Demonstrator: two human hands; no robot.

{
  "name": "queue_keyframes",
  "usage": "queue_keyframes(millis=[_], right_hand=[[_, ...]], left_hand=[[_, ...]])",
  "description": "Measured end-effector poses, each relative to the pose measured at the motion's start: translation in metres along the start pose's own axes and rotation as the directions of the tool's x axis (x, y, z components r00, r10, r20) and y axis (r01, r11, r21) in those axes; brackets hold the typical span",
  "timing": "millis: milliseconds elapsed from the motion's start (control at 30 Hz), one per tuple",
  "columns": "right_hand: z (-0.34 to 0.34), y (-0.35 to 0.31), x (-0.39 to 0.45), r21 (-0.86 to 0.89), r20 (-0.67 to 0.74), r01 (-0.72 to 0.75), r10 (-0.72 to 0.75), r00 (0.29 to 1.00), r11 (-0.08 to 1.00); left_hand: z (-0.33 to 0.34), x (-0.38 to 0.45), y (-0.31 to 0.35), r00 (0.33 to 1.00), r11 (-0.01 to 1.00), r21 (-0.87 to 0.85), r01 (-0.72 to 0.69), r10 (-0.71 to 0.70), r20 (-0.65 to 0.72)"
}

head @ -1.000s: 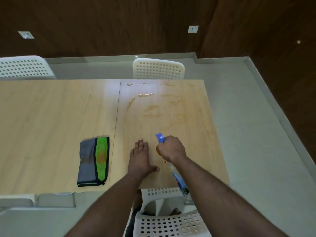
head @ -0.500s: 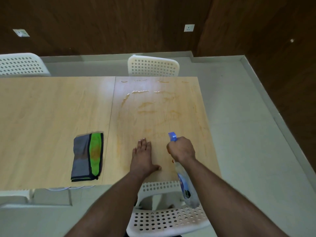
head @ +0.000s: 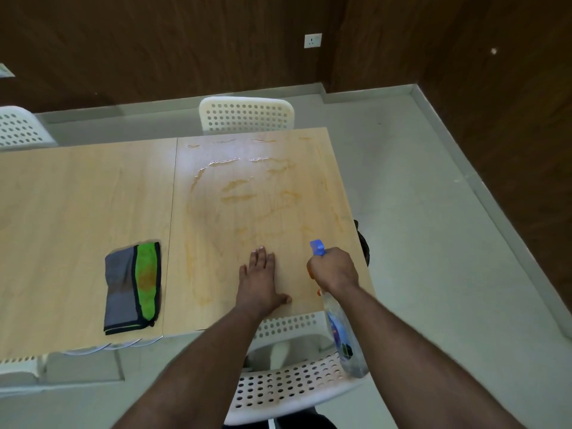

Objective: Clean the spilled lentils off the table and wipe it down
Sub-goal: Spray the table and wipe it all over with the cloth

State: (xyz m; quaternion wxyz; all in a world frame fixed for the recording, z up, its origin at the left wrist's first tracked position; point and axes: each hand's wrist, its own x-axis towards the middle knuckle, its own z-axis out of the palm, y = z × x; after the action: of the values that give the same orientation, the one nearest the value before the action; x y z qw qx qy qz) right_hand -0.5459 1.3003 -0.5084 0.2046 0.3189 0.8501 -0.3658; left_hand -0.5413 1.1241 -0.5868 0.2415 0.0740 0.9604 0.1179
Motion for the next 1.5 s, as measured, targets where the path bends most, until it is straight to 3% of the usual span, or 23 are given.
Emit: queue_keyframes(millis=[267,400,533,733,900,1100,1267,1500], right_hand=[[0.03,-0.006,-0.025,-0.166,0.171,0.202,-0.174,0.97,0.965],[0.03,-0.006,-0.029,-0.154,0.134,0.188,-0.168,0.977,0.97],[0.013,-0.001,-0.028,0.008,0.063,0.16,-0.16,0.985,0.987],[-0.005,-0.025,-0.032,0.285,0.026,0.298,-0.318,0.948,0.911],[0.015,-0.069,-0.047,0.442,0.006,0.395,-0.443,0.896,0.805],[0.081,-0.145,-0.07,0.487,0.012,0.534,-0.616,0.787,0.691],[0.14,-0.212,-0.082,0.527,0.047,0.585,-0.708,0.705,0.617],[0.218,-0.303,-0.089,0.584,0.063,0.627,-0.799,0.598,0.516]], left_hand=[[0.006,-0.009,-0.009,0.999,0.999,0.0,0.037,-0.037,-0.038],[0.008,-0.015,-0.01,0.999,0.999,-0.005,0.04,-0.041,-0.032],[-0.001,-0.022,-0.01,1.0,0.999,-0.031,0.01,-0.01,0.006],[-0.038,-0.037,-0.035,0.999,0.998,-0.065,0.005,-0.007,-0.031],[-0.074,-0.048,-0.078,0.998,0.994,-0.102,0.026,-0.032,-0.051],[-0.102,-0.064,-0.167,0.988,0.986,-0.135,0.101,-0.115,-0.105],[-0.117,-0.077,-0.252,0.954,0.963,-0.163,0.216,-0.244,-0.173],[-0.124,-0.089,-0.341,0.929,0.931,-0.218,0.292,-0.33,-0.165]])
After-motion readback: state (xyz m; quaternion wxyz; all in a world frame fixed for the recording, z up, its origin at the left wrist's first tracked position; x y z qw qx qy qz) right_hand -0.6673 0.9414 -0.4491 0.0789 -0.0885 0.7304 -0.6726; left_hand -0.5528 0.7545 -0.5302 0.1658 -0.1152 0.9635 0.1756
